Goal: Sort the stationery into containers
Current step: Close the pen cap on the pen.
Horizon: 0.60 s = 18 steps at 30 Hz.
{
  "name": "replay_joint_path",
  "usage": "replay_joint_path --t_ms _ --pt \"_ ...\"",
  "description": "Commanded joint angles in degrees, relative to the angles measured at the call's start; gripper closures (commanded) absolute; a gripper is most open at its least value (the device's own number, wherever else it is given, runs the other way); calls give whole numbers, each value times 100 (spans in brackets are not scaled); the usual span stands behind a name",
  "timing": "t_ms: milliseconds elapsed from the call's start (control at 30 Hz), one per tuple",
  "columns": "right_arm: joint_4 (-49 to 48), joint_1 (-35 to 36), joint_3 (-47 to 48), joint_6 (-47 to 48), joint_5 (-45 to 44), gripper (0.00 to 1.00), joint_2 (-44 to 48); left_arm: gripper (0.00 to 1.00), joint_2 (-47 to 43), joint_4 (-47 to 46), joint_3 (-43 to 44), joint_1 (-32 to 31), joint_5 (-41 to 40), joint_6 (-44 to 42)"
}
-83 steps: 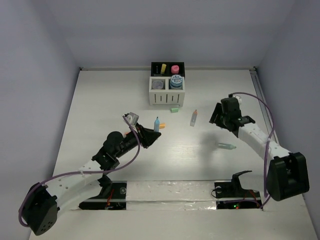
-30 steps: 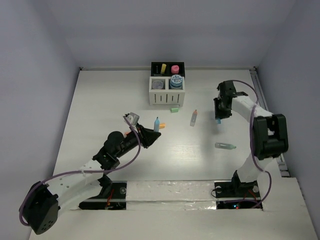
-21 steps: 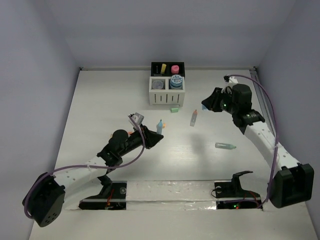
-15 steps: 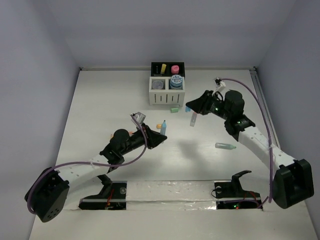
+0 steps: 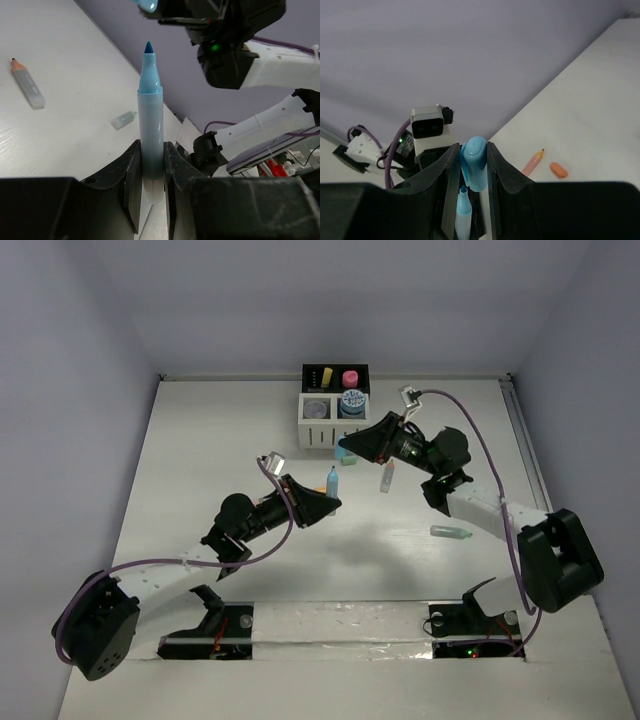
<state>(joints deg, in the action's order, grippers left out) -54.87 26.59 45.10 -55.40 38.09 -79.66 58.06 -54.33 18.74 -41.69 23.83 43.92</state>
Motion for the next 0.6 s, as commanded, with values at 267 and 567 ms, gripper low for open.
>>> replay_joint_path --t_ms 267,567 --pt "-2018 171 -10 -787 586 96 -287 100 -76 -429 411 -32 68 310" --pt "-2695 224 -45 -1395 656 95 -674 100 -225 -316 499 -32 95 240"
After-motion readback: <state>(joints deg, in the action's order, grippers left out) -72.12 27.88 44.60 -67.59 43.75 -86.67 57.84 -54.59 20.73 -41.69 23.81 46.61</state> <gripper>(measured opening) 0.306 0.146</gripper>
